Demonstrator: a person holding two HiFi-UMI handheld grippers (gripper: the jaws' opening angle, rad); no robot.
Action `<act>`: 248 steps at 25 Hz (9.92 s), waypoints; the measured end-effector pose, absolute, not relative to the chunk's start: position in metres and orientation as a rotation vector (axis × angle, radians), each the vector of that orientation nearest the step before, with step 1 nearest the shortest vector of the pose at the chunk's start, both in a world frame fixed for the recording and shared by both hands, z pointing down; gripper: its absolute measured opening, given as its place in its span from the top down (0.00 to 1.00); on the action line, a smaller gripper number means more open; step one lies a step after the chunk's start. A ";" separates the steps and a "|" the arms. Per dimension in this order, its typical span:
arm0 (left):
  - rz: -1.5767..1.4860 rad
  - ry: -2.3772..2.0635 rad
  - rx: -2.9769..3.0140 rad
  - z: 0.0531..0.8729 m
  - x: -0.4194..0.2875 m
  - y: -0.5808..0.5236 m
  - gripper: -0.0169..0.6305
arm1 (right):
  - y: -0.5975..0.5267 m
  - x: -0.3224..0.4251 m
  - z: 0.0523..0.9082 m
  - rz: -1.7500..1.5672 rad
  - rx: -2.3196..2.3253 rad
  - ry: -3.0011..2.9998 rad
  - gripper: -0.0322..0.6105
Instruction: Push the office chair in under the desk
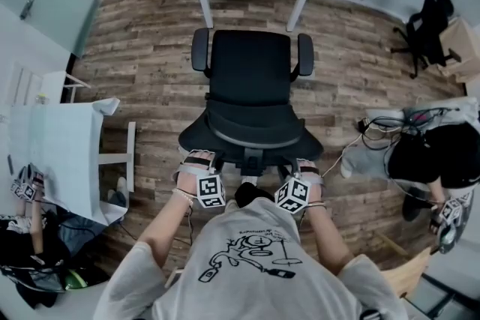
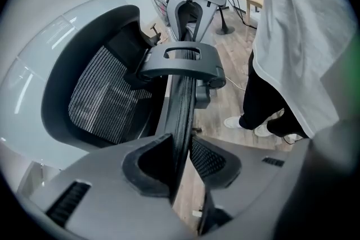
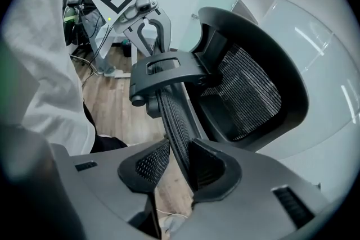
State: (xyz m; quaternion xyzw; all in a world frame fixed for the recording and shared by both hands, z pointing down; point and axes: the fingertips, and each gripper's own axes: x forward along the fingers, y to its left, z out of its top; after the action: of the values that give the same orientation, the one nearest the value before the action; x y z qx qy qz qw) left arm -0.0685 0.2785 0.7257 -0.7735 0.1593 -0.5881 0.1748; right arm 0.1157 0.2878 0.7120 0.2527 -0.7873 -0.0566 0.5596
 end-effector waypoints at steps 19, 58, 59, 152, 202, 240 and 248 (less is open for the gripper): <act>-1.806 0.553 -2.246 0.732 -0.071 0.226 0.79 | 0.241 0.115 0.714 -0.161 0.540 -1.859 0.74; -1.750 0.575 -2.263 0.731 -0.035 0.098 0.80 | 0.098 0.152 0.720 -0.142 0.546 -1.778 0.74; -1.746 0.571 -2.263 0.731 -0.037 0.094 0.80 | 0.095 0.150 0.721 -0.133 0.542 -1.774 0.74; -1.790 0.512 -2.277 0.736 -0.050 -0.270 0.78 | -0.262 0.134 0.723 0.029 0.544 -1.744 0.72; -1.885 0.690 -2.170 0.735 -0.075 -0.397 0.77 | -0.391 0.113 0.718 -0.036 0.531 -1.784 0.72; -0.552 1.350 -3.050 0.481 -0.003 -0.359 0.94 | -0.360 0.051 0.482 0.365 0.966 -2.612 0.86; -0.372 1.269 -3.068 0.449 0.009 -0.348 0.96 | -0.340 0.041 0.434 0.280 0.974 -2.730 0.88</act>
State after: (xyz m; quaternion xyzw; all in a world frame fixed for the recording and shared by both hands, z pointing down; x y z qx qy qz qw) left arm 0.0095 -0.3483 0.4486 -0.9138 0.3779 -0.1109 -0.0993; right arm 0.0412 -0.3403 0.4336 0.3324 -0.9313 0.0955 0.1146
